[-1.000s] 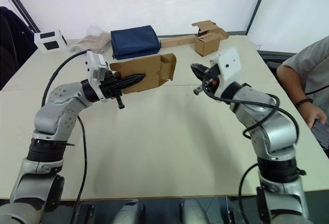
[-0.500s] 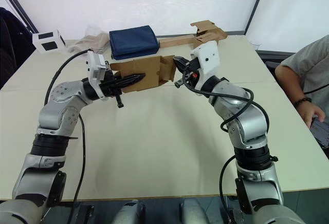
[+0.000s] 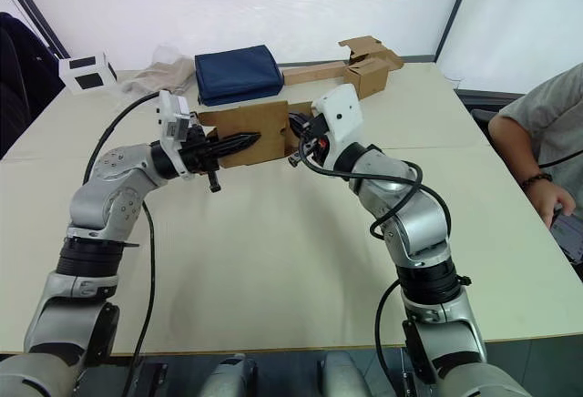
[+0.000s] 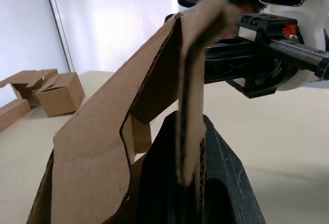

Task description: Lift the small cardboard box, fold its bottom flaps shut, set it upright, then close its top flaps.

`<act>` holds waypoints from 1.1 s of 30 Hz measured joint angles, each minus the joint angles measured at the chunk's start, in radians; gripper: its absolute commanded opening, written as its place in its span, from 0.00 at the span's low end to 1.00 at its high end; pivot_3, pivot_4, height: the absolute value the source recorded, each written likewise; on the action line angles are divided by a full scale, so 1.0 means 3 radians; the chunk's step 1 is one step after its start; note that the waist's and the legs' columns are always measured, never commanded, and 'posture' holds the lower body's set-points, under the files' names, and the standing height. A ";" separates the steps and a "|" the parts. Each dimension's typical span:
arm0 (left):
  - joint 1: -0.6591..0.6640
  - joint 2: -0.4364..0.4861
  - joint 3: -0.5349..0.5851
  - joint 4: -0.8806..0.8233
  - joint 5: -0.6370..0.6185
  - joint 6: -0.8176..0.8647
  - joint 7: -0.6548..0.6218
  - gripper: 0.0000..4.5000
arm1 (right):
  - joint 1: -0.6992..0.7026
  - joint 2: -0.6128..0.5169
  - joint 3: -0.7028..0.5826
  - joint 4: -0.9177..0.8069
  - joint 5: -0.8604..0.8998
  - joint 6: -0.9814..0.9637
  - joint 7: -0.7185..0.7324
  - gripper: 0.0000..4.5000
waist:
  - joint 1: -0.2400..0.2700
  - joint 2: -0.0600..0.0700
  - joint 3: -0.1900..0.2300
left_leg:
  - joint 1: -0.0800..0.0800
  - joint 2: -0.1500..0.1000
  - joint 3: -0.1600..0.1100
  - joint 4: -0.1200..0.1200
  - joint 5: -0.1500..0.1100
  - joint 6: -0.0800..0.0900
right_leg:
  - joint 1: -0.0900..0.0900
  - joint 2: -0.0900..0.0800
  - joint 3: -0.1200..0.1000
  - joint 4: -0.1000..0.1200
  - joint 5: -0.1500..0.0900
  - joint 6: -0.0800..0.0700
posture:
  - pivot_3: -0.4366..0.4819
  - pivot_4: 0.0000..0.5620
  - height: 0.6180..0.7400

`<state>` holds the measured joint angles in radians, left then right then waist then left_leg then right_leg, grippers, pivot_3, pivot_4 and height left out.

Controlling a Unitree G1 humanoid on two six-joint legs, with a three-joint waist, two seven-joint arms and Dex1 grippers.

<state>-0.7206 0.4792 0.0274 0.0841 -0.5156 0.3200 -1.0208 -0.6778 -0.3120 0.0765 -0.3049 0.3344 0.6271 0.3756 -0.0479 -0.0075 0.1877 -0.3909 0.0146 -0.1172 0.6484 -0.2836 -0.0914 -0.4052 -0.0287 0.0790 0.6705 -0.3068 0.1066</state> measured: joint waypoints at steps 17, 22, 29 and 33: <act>-0.0226 0.0227 0.0243 -0.0228 -0.0966 0.1548 -0.0045 0.00 | -0.0018 0.0154 0.0096 -0.0002 -0.0186 -0.0123 0.0025 0.00 | -0.0074 0.0000 0.0000 | 0.0000 0.0000 -0.0003 -0.0002 0.0000 0.0000 | -0.0001 0.0001 -0.0002 0.0001 0.0000 0.0000 | 0.48 0.27 1.00; -0.0226 0.0279 0.0240 -0.0316 -0.1052 0.1729 -0.0126 0.00 | -0.0018 0.0148 0.0220 -0.0052 -0.0194 -0.0222 0.0163 0.00 | -0.0077 0.0001 0.0001 | 0.0000 0.0000 -0.0003 -0.0003 0.0000 0.0000 | -0.0002 0.0002 -0.0001 0.0001 -0.0001 0.0000 | 0.48 0.27 1.00; -0.0231 0.0280 0.0241 -0.0350 -0.1121 0.1796 -0.0135 0.00 | -0.0018 0.0117 0.0305 -0.0098 -0.0262 -0.0322 0.0273 0.00 | -0.0068 0.0001 0.0001 | 0.0000 0.0000 -0.0003 -0.0001 0.0000 0.0000 | 0.0000 0.0000 -0.0002 0.0001 -0.0001 0.0000 | 0.48 0.27 1.00; -0.0249 0.0271 0.0219 -0.0343 -0.1018 0.1662 -0.0128 0.00 | -0.0017 0.0055 0.0272 -0.0098 -0.0268 -0.0323 0.0293 0.00 | -0.0070 0.0001 0.0001 | 0.0000 0.0000 -0.0002 -0.0002 0.0000 0.0000 | -0.0001 0.0000 -0.0001 0.0001 -0.0001 0.0000 | 0.48 0.27 1.00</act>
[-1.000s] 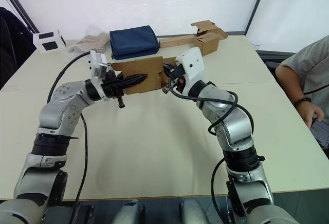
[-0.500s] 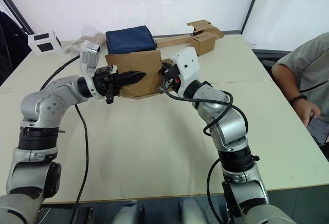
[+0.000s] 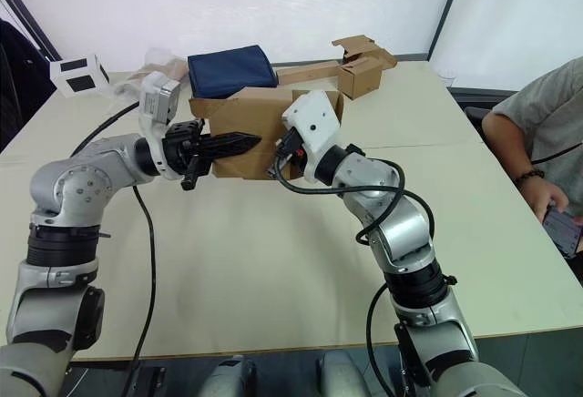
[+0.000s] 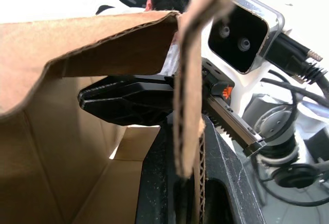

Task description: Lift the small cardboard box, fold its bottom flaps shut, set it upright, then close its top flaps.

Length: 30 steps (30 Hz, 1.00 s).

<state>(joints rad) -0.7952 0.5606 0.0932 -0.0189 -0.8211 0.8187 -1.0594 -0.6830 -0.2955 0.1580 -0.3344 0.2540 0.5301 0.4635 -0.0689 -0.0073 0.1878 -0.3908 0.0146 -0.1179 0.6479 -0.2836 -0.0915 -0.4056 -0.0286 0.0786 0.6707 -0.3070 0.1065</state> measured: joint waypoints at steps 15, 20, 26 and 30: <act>-0.0147 0.0030 0.0014 0.0317 0.0230 -0.0285 0.0016 0.00 | 0.0565 -0.0614 -0.0780 -0.0497 0.0476 0.0448 0.0179 0.00 | 0.0005 0.0000 0.0000 | -0.0001 0.0000 0.0001 0.0000 -0.0001 0.0002 | 0.0001 0.0000 0.0001 -0.0002 0.0000 0.0000 | 0.48 0.27 1.00; -0.0201 0.0008 0.0028 0.0318 0.0226 -0.0289 0.0064 0.00 | 0.0862 -0.0611 -0.0619 -0.0463 0.0462 0.0502 0.0176 0.00 | 0.0001 0.0000 0.0000 | -0.0001 0.0000 0.0001 0.0000 -0.0001 0.0002 | 0.0001 0.0001 0.0001 -0.0001 0.0000 0.0000 | 0.48 0.27 1.00; -0.0245 -0.0028 0.0029 0.0313 0.0185 -0.0267 0.0079 0.00 | 0.0874 -0.0458 -0.0403 -0.0307 0.0365 0.0427 0.0137 0.00 | 0.0001 0.0000 0.0000 | -0.0001 0.0000 0.0001 0.0000 -0.0001 0.0002 | 0.0001 0.0001 0.0001 -0.0001 0.0000 0.0000 | 0.48 0.27 1.00; -0.0244 -0.0026 0.0032 0.0297 0.0151 -0.0204 0.0095 0.00 | 0.0745 -0.0402 -0.0401 -0.0275 0.0341 0.0349 0.0116 0.00 | 0.0005 0.0000 0.0000 | -0.0001 0.0000 0.0000 0.0001 -0.0001 0.0002 | 0.0001 0.0001 0.0000 -0.0001 0.0000 0.0000 | 0.48 0.27 1.00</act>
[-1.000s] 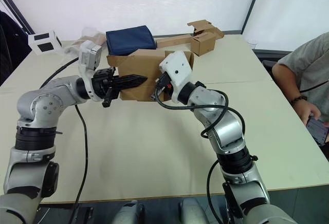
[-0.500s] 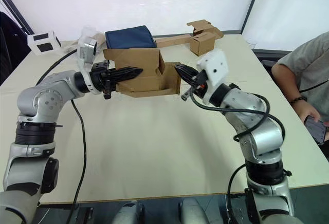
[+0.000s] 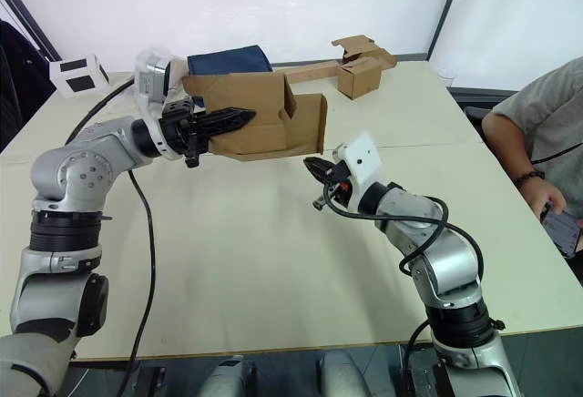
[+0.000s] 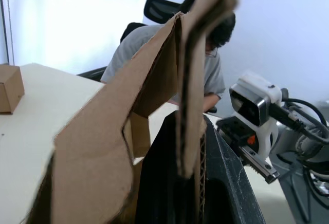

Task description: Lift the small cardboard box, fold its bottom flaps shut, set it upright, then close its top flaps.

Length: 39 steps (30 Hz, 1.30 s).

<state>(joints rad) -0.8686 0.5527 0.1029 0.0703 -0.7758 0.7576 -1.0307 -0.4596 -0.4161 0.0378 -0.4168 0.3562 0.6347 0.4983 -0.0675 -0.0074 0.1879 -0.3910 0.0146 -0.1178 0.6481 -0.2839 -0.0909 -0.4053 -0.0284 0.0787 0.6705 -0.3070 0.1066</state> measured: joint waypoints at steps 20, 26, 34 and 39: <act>0.0001 0.0091 0.0039 -0.0107 -0.0238 0.0375 -0.0037 0.00 | -0.0285 0.0176 0.0151 0.0094 0.0192 -0.0101 0.0308 0.00 | -0.0002 0.0000 0.0000 | 0.0000 0.0000 0.0000 0.0000 0.0000 0.0000 | 0.0000 -0.0001 0.0000 0.0000 0.0000 0.0000 | 0.48 0.27 1.00; 0.0001 0.0092 0.0039 -0.0107 -0.0238 0.0379 -0.0029 0.00 | -0.0284 0.0163 0.0160 0.0086 0.0236 -0.0076 0.0351 0.00 | -0.0004 0.0000 0.0000 | 0.0000 0.0000 0.0000 0.0000 0.0000 0.0000 | 0.0000 0.0000 0.0000 0.0000 0.0000 0.0000 | 0.48 0.27 1.00; -0.0002 0.0092 0.0143 -0.0089 -0.0273 0.0404 0.0031 0.00 | -0.0045 0.0293 -0.0606 0.0027 0.0916 0.0238 0.0047 0.00 | 0.0006 0.0000 0.0000 | 0.0000 0.0000 0.0000 0.0000 0.0000 0.0000 | 0.0001 -0.0001 0.0000 0.0000 0.0000 0.0000 | 0.48 0.27 1.00; -0.0009 0.0074 0.0147 -0.0091 -0.0358 0.0483 0.0043 0.00 | 0.0022 0.0596 -0.1216 0.0103 0.1876 0.0425 -0.0267 0.24 | -0.0005 0.0000 0.0000 | 0.0000 0.0001 0.0000 -0.0001 0.0000 0.0000 | 0.0000 0.0000 0.0000 0.0002 0.0000 0.0000 | 0.48 0.27 1.00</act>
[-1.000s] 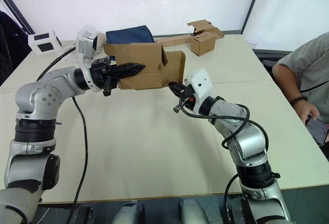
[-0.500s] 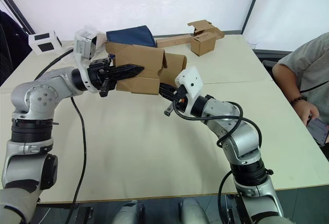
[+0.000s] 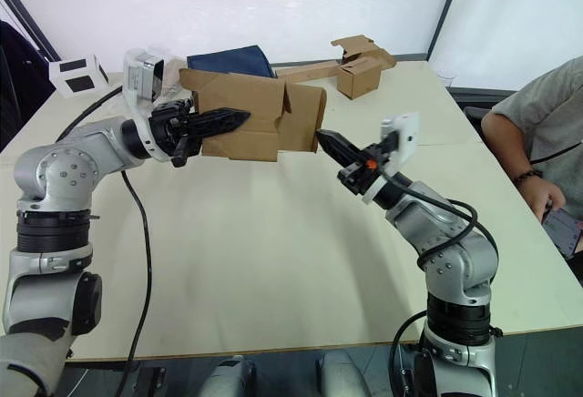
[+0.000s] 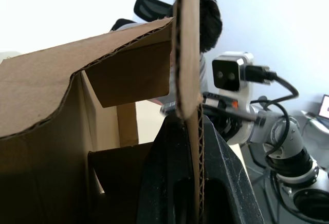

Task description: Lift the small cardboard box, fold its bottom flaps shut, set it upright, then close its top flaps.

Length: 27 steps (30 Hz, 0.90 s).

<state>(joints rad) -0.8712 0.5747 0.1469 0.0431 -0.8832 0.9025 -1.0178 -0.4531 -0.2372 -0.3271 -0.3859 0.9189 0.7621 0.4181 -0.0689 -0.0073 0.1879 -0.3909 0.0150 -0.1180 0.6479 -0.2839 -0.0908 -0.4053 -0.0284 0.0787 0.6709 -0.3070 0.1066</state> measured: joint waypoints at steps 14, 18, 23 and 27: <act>-0.0129 -0.0114 0.0223 -0.0023 -0.0449 0.0414 0.0314 0.00 | -0.0193 0.0411 -0.0244 0.1040 0.1099 0.0023 -0.0137 0.98 | -0.0007 0.0001 0.0001 | 0.0001 0.0000 0.0001 0.0000 0.0000 -0.0001 | -0.0001 0.0001 0.0000 0.0001 0.0000 0.0000 | 0.48 0.27 1.00; -0.0113 -0.0108 0.0226 -0.0048 -0.0475 0.0442 0.0334 0.00 | -0.0261 0.0603 -0.0194 0.0929 0.1408 0.0009 -0.0218 0.98 | -0.0006 0.0002 0.0001 | 0.0001 0.0000 0.0000 0.0000 0.0001 -0.0002 | -0.0002 0.0001 0.0000 0.0001 0.0000 0.0000 | 0.48 0.27 1.00; -0.0094 -0.0105 0.0225 -0.0016 -0.0433 0.0419 0.0343 0.00 | -0.0212 0.0626 0.0000 0.0531 0.1693 0.0064 -0.0383 0.98 | -0.0002 0.0003 0.0001 | 0.0000 0.0000 0.0000 0.0000 0.0001 -0.0002 | -0.0002 0.0000 0.0000 0.0001 0.0000 0.0000 | 0.48 0.27 1.00; -0.0095 -0.0110 0.0221 0.0015 -0.0407 0.0331 0.0342 0.00 | -0.0162 0.0609 0.0109 0.0435 0.1804 0.0067 -0.0479 0.98 | -0.0004 0.0003 0.0001 | 0.0000 0.0000 0.0000 0.0000 0.0001 -0.0002 | -0.0002 0.0000 0.0000 0.0001 0.0000 0.0000 | 0.48 0.27 1.00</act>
<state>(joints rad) -0.8996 0.5417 0.2131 0.0476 -1.0054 1.0018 -0.9153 -0.5016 -0.0545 -0.2944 -0.2555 1.4603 0.7822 0.2745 -0.0702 -0.0065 0.1883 -0.3908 0.0150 -0.1178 0.6479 -0.2836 -0.0913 -0.4058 -0.0283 0.0787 0.6713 -0.3070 0.1066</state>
